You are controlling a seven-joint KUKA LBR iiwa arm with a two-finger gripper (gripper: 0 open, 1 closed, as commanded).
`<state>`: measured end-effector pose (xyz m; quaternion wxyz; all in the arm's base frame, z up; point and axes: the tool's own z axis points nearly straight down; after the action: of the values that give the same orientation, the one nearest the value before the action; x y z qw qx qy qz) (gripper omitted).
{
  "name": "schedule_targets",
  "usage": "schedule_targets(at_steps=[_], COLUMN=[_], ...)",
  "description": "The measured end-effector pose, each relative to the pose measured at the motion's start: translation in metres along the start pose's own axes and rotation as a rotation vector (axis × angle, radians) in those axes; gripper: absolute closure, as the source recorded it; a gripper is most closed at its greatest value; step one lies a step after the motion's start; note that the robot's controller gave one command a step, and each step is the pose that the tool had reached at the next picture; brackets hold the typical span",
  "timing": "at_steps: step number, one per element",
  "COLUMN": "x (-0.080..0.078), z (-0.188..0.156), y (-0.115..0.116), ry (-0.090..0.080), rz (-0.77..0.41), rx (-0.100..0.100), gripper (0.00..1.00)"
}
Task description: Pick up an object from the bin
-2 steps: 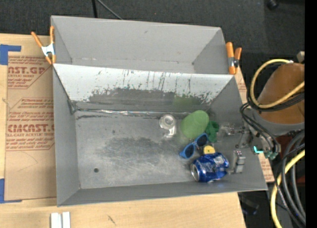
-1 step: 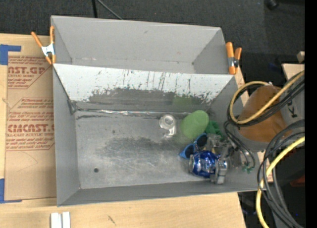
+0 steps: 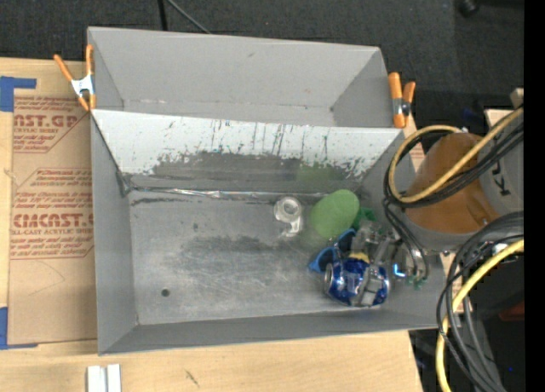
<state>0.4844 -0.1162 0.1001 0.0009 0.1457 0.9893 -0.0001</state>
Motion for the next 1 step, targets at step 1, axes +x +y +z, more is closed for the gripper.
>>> schedule_targets(at_steps=[1], x=[0.0019], z=[0.0008], y=[-0.0068], ry=[0.003], rz=[-0.109], rx=[0.0], gripper=[0.0])
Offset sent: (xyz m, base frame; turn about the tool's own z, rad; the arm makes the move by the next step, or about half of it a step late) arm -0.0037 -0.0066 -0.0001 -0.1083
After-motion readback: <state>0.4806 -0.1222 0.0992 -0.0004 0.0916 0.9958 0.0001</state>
